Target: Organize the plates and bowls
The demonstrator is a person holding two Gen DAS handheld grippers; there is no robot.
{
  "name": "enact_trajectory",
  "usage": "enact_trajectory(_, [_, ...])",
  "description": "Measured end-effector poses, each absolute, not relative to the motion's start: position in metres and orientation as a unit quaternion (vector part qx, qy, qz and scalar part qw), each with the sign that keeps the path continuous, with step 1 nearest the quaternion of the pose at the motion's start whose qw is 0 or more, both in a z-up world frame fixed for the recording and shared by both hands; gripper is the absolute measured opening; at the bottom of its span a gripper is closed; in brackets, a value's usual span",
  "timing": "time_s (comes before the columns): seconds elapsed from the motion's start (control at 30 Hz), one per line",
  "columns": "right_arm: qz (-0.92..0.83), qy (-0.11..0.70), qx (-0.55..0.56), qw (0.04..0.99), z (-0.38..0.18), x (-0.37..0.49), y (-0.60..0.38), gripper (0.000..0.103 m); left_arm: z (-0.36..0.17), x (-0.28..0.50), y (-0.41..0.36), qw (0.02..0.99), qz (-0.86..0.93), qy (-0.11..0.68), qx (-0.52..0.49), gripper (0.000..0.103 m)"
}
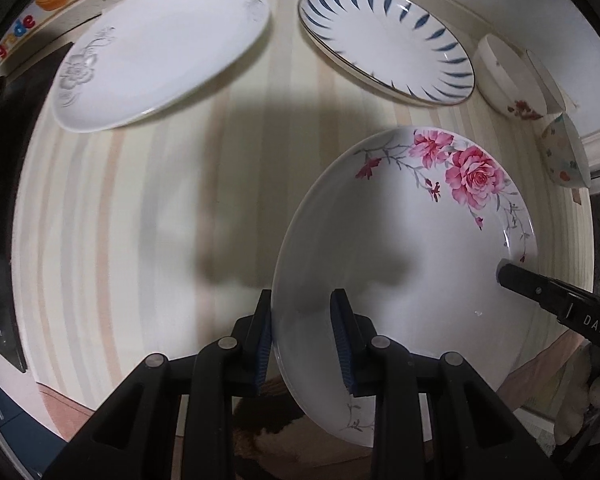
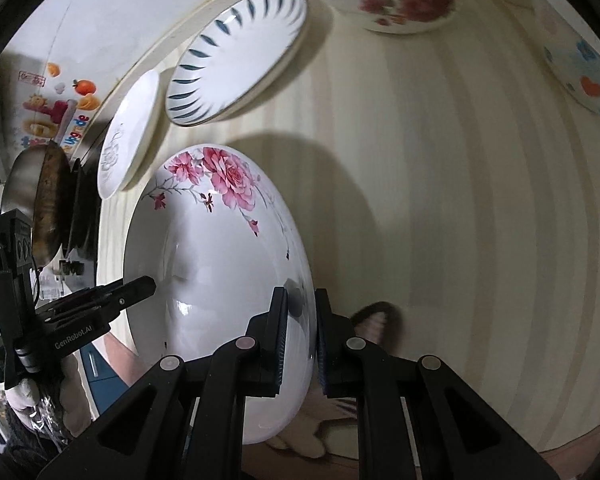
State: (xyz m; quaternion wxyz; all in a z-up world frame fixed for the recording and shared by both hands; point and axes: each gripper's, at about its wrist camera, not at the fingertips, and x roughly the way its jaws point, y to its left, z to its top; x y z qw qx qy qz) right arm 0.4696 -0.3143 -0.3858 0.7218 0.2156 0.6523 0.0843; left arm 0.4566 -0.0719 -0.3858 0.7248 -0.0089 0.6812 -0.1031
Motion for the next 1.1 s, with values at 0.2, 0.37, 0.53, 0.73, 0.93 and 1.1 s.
enact_trajectory(0.2, [0.083, 0.655, 0.216, 0.72, -0.391, 0.471, -0.321, 0.015, -0.389, 0.46, -0.073, 0.722, -0.098, 0.685, -0.002, 0.025])
enact_trajectory(0.37, [0.084, 0.657, 0.22, 0.716, -0.395, 0.474, -0.321, 0.015, -0.389, 0.462, -0.079, 0.724, -0.09, 0.683, 0.005, 0.025])
enact_trajectory(0.53, [0.081, 0.659, 0.221, 0.714, -0.396, 0.476, -0.32, 0.015, -0.389, 0.459, -0.089, 0.728, -0.082, 0.68, 0.017, 0.025])
enact_trajectory(0.73, [0.071, 0.66, 0.22, 0.715, -0.396, 0.475, -0.319, 0.016, -0.381, 0.455, -0.104, 0.731, -0.075, 0.678, 0.026, 0.025])
enact_trajectory(0.93, [0.056, 0.669, 0.227, 0.706, -0.392, 0.473, -0.326, 0.017, -0.372, 0.46, -0.094, 0.729, -0.081, 0.679, 0.015, 0.025])
enact_trajectory(1.1, [0.021, 0.637, 0.22, 0.738, -0.335, 0.474, -0.337, 0.02, -0.324, 0.468, -0.048, 0.767, -0.046, 0.64, -0.008, 0.027])
